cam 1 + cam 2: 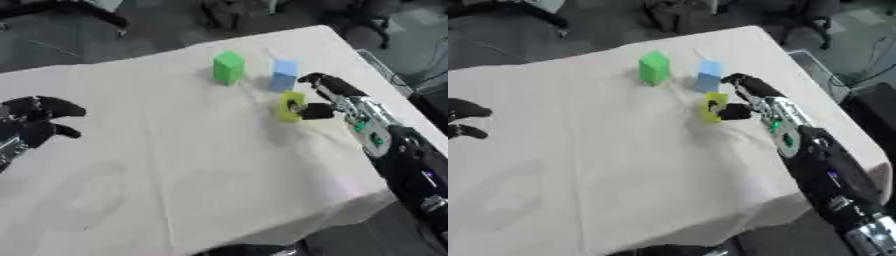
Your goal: Pick up the objects with one hand, pass them to the other hand, and then place them into the box on the other side of the table.
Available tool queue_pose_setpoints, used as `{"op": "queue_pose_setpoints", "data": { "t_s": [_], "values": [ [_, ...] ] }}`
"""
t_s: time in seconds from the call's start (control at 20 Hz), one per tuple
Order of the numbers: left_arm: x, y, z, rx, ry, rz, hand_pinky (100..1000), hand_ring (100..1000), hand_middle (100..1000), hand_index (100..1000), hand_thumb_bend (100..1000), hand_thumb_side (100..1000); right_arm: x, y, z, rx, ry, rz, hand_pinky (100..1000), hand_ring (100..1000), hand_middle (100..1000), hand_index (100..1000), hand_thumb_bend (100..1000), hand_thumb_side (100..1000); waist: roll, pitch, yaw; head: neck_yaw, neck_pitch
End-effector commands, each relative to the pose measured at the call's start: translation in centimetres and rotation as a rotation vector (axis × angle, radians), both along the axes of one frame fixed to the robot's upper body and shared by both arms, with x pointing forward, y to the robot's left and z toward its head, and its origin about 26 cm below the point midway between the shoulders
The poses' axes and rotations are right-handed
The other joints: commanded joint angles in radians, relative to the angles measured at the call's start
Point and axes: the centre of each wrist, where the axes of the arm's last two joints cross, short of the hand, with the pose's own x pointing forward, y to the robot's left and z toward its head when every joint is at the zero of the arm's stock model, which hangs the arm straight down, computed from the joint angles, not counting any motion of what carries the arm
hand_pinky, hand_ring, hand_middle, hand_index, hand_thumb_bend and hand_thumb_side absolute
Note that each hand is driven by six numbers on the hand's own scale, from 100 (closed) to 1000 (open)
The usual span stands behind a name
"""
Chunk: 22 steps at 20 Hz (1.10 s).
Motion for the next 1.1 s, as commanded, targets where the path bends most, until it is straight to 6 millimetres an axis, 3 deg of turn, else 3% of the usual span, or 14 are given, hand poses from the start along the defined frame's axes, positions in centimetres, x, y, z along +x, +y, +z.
{"op": "queue_pose_setpoints", "data": {
  "t_s": [0.05, 0.25, 0.4, 0.5, 0.8, 1.1],
  "values": [
    [0.1, 0.2, 0.7, 0.000, -0.021, 0.001, 770, 892, 726, 762, 409, 549, 0.3, -0.9, 1.2, -0.013, -0.015, 0.001, 849, 878, 911, 928, 241, 685, -0.001, -0.011, 0.002, -0.004, -0.003],
    [0.1, 0.1, 0.6, -0.003, -0.016, 0.001, 770, 893, 726, 763, 408, 550, 0.2, -0.9, 0.7, 0.002, 0.020, 0.029, 850, 876, 897, 926, 243, 697, 0.000, -0.011, 0.000, -0.006, -0.003],
    [0.1, 0.1, 0.5, -0.003, -0.013, -0.002, 771, 893, 726, 762, 407, 551, 0.3, -0.8, 0.6, 0.019, 0.026, 0.053, 848, 868, 873, 917, 235, 658, 0.002, -0.012, -0.001, -0.007, -0.003],
    [0.1, 0.1, 0.5, -0.004, -0.013, -0.001, 771, 893, 726, 762, 407, 550, 0.3, -0.6, 0.6, 0.022, 0.024, 0.074, 845, 857, 840, 891, 216, 604, 0.002, -0.012, -0.001, -0.009, -0.003],
    [0.2, 0.2, 0.5, -0.004, -0.014, 0.002, 771, 894, 726, 762, 404, 552, 0.2, 0.5, 1.6, 0.005, -0.105, 0.124, 802, 764, 618, 686, 118, 310, 0.002, -0.013, -0.003, -0.007, -0.003],
    [0.4, 0.2, 0.9, 0.001, -0.030, 0.010, 771, 895, 727, 763, 404, 550, -1.1, 5.6, 4.7, -0.058, -0.439, 0.291, 772, 718, 563, 631, 174, 148, -0.001, -0.012, 0.004, 0.014, -0.003]
  ]
}}
